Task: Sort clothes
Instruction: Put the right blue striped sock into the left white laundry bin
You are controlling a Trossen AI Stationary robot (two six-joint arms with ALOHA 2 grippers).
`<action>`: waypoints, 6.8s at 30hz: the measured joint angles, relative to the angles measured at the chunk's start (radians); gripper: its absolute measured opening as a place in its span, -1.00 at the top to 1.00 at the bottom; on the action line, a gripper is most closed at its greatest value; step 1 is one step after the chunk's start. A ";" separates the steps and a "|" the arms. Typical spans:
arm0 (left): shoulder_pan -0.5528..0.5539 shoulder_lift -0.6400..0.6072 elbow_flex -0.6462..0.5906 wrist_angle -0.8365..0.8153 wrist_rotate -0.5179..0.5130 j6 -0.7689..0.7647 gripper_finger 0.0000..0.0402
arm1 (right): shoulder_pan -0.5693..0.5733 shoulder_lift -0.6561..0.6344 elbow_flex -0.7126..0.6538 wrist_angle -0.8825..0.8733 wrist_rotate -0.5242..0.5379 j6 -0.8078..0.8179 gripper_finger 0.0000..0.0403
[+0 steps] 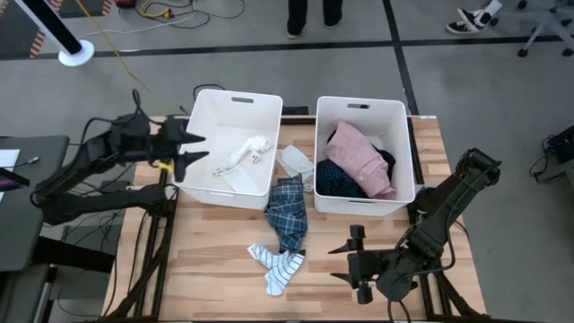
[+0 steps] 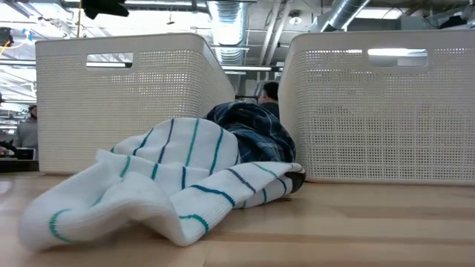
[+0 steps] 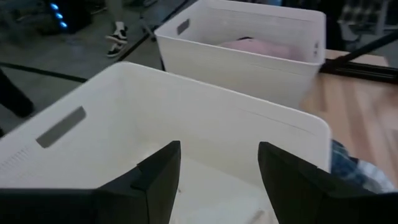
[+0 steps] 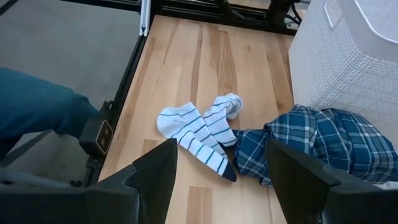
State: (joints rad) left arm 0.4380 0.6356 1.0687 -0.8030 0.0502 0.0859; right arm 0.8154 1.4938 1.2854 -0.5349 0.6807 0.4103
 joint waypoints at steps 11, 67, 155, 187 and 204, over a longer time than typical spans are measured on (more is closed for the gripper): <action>-0.107 -0.048 0.000 -0.071 0.081 -0.056 -0.04 | 0.000 0.000 0.000 0.108 -0.001 -0.086 -0.29; -0.890 0.320 -0.042 0.235 -0.037 -0.135 -0.04 | -0.278 0.551 0.009 0.606 -0.519 -0.383 -0.29; -1.124 0.320 -0.042 0.251 -0.368 -0.088 -0.04 | -0.273 0.611 0.918 -0.461 -0.354 -0.723 0.97; -1.124 0.386 -0.041 0.476 -0.804 0.660 -0.04 | -0.546 0.551 1.069 -0.435 -0.406 -0.743 0.95; -1.126 0.520 -0.041 0.681 -1.061 0.857 -0.04 | -0.597 0.555 1.068 -0.420 -0.500 -0.717 0.94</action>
State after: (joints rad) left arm -0.6876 1.1554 1.0275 -0.1219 -1.0105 0.9427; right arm 0.2185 2.0491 2.3535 -0.9545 0.1806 -0.3062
